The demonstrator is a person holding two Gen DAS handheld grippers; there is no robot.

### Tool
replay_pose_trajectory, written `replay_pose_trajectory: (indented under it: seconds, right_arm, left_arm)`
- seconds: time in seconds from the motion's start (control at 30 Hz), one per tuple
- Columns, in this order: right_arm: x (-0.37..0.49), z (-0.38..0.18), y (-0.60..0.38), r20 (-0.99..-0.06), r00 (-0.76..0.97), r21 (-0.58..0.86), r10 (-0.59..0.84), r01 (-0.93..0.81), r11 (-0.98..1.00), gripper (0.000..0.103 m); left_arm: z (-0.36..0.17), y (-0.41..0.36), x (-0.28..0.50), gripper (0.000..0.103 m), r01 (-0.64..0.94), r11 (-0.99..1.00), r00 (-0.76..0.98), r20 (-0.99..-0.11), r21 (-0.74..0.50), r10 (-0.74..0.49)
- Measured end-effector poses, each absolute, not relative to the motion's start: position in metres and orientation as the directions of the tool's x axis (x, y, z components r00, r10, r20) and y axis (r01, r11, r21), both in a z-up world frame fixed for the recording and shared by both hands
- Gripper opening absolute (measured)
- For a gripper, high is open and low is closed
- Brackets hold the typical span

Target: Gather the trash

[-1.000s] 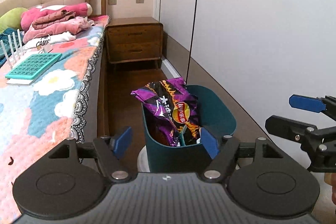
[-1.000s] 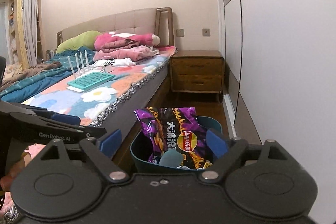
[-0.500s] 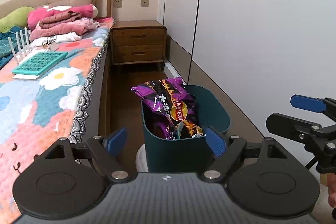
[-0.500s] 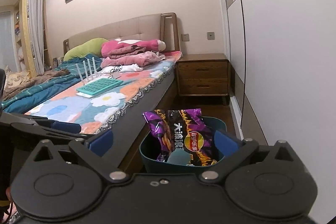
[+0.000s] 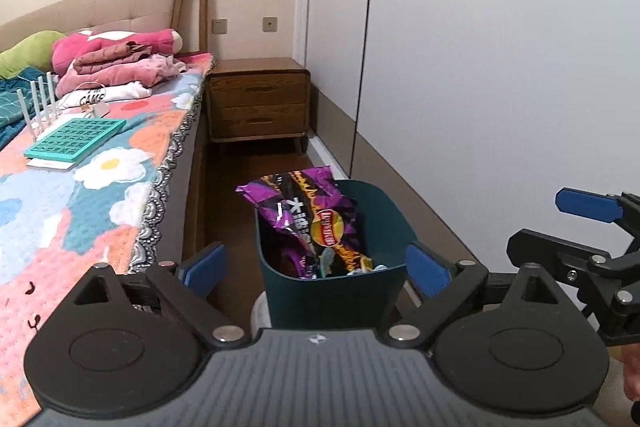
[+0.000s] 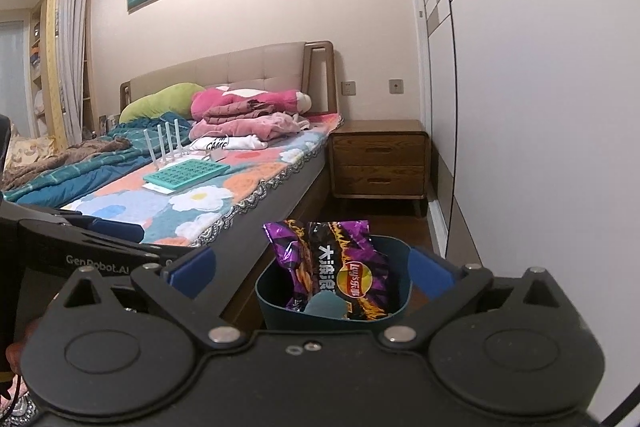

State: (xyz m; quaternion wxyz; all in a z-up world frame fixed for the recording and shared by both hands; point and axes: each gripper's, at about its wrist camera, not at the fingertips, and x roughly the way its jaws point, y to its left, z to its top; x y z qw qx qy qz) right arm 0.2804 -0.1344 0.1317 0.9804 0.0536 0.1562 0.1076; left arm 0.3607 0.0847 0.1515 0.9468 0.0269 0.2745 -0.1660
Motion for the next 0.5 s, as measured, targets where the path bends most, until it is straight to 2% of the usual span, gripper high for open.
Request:
replay_pose_trajectory:
  seconds: [0.5]
  right_arm:
    - [0.268, 0.134, -0.137, -0.279, 0.938, 0.158, 0.205, -0.166, 0.973, 0.103]
  left_arm:
    - [0.158, 0.085, 0.342, 0.097, 0.319, 0.947, 0.812, -0.507, -0.026, -0.287]
